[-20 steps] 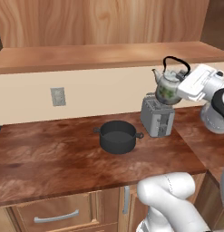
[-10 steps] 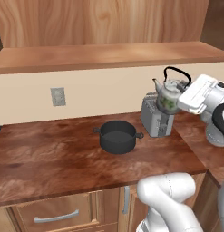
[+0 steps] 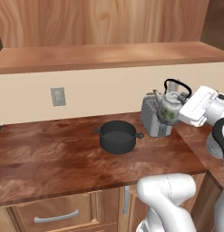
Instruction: Pick the kettle from the cabinet and place it on a stove burner. Then pick the pot from the counter and place it on another stove burner. Finally, turn both burners on.
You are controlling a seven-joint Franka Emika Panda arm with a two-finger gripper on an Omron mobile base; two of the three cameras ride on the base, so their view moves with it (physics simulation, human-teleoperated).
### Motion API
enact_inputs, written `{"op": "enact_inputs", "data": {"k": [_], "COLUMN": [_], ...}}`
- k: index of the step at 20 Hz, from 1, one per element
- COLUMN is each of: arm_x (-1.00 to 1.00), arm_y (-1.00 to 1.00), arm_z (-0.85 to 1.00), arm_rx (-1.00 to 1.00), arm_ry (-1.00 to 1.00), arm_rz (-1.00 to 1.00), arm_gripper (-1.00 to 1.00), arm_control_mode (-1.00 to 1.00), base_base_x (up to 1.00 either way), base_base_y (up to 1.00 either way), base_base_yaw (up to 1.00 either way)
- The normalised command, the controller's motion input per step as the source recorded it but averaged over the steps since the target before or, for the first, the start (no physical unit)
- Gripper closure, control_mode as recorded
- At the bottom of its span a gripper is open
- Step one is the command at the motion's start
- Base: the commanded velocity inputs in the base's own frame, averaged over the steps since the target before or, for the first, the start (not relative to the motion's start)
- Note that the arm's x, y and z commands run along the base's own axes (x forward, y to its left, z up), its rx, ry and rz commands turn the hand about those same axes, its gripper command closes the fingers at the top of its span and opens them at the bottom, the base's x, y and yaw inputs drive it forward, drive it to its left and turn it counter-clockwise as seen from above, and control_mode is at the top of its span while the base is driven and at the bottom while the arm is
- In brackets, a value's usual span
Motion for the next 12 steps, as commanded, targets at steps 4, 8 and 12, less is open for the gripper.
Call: {"op": "enact_inputs", "data": {"k": [4,8,12], "arm_x": [-0.12,-0.04,0.00], "arm_y": [0.00,0.00,0.00], "arm_z": [-0.30,-0.13,0.00], "arm_rx": [-0.01,0.00,0.00], "arm_ry": [0.05,0.06,0.00], "arm_rz": [0.00,0.00,0.00], "arm_gripper": [1.00,1.00,1.00], "arm_control_mode": [-1.00,-1.00,-1.00], "base_base_x": [0.00,0.00,0.00], "base_base_y": [0.00,0.00,0.00], "base_base_yaw": [0.00,0.00,0.00]}}
